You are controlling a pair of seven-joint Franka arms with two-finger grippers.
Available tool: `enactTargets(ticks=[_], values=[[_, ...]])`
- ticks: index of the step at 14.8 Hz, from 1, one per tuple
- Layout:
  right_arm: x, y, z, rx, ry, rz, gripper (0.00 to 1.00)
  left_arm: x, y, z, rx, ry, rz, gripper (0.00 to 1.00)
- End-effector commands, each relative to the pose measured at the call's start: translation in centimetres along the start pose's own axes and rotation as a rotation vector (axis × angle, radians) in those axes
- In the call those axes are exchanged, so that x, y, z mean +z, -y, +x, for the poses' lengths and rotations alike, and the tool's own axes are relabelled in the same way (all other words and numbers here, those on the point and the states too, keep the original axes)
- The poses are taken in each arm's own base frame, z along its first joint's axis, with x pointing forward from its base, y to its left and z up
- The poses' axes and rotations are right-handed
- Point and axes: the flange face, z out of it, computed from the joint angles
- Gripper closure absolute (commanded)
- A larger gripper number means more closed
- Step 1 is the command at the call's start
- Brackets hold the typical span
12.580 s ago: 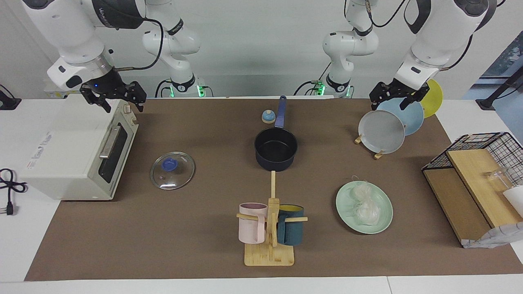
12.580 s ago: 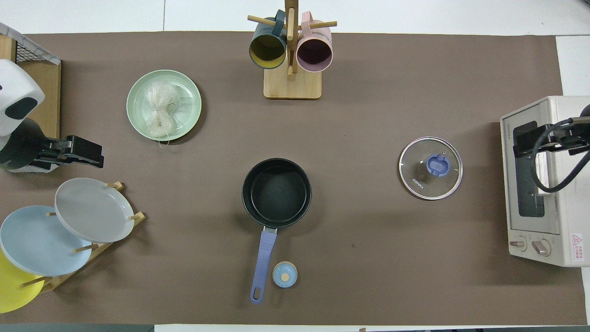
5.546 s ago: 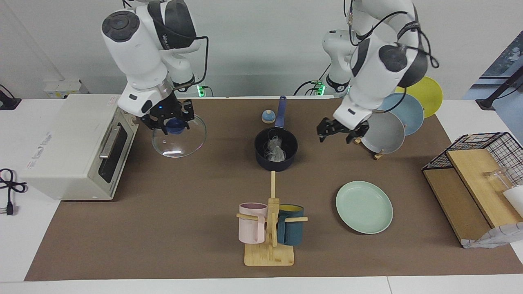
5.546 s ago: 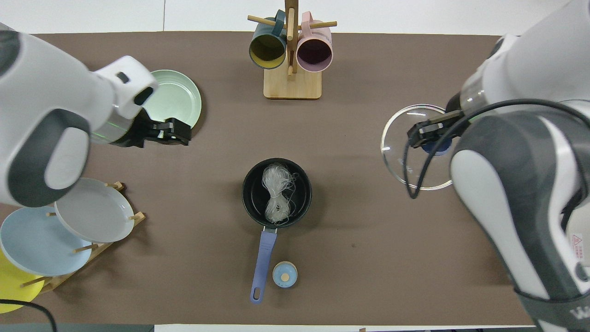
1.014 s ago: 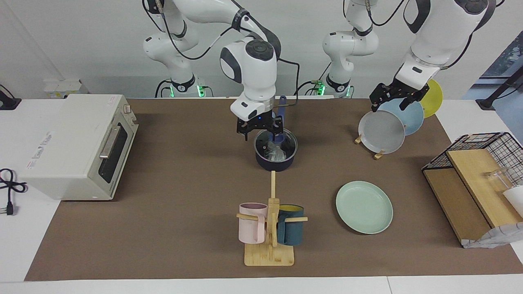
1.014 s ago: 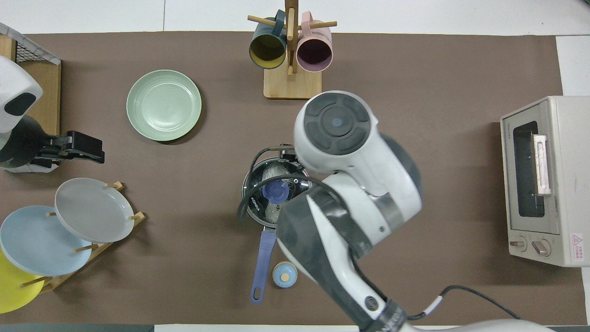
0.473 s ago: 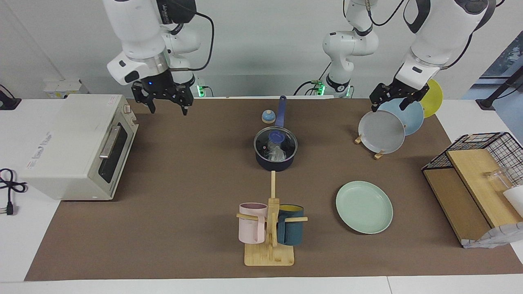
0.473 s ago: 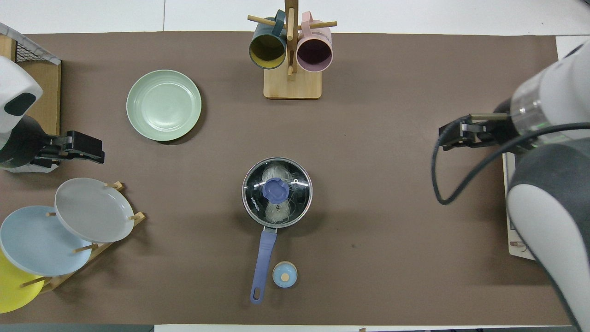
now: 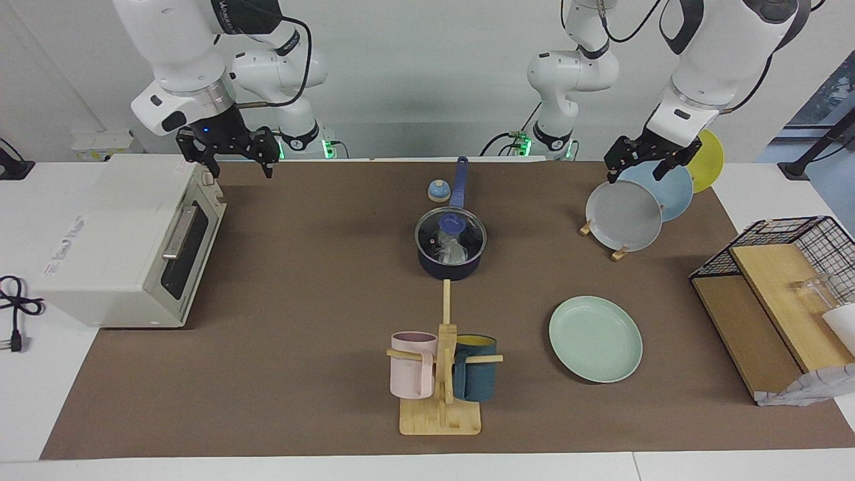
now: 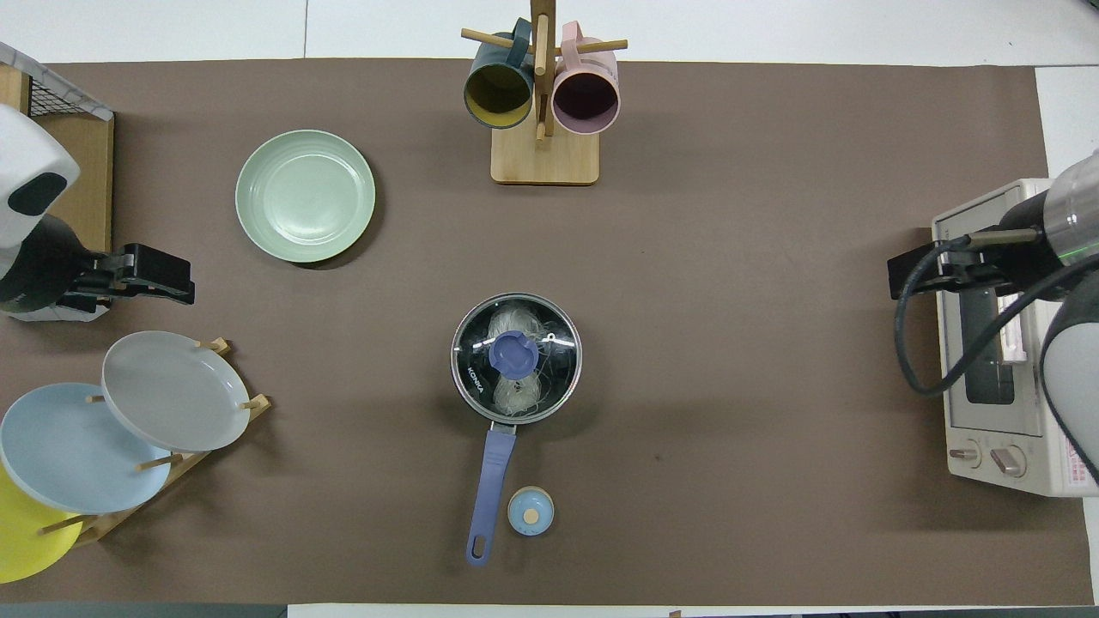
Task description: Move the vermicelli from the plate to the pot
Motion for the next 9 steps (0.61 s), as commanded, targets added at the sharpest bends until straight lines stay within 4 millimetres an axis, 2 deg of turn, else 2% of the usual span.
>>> enactTargets(ticks=[1, 3, 6, 9], values=[[0.3, -1.0, 0.2, -0.03, -0.004, 0.014, 0.0, 0.0, 0.3, 0.0, 0.006, -0.002, 0.012, 0.0], [0.4, -2.2, 0.3, -0.029, -0.003, -0.008, 0.0, 0.0, 0.3, 0.0, 0.006, -0.002, 0.012, 0.0], [0.4, -1.9, 0.2, -0.036, 0.004, -0.021, 0.0, 0.0, 0.3, 0.0, 0.006, -0.002, 0.012, 0.0], [0.4, -2.7, 0.5, -0.02, -0.003, -0.015, 0.0, 0.0, 0.3, 0.0, 0.006, -0.002, 0.012, 0.0]])
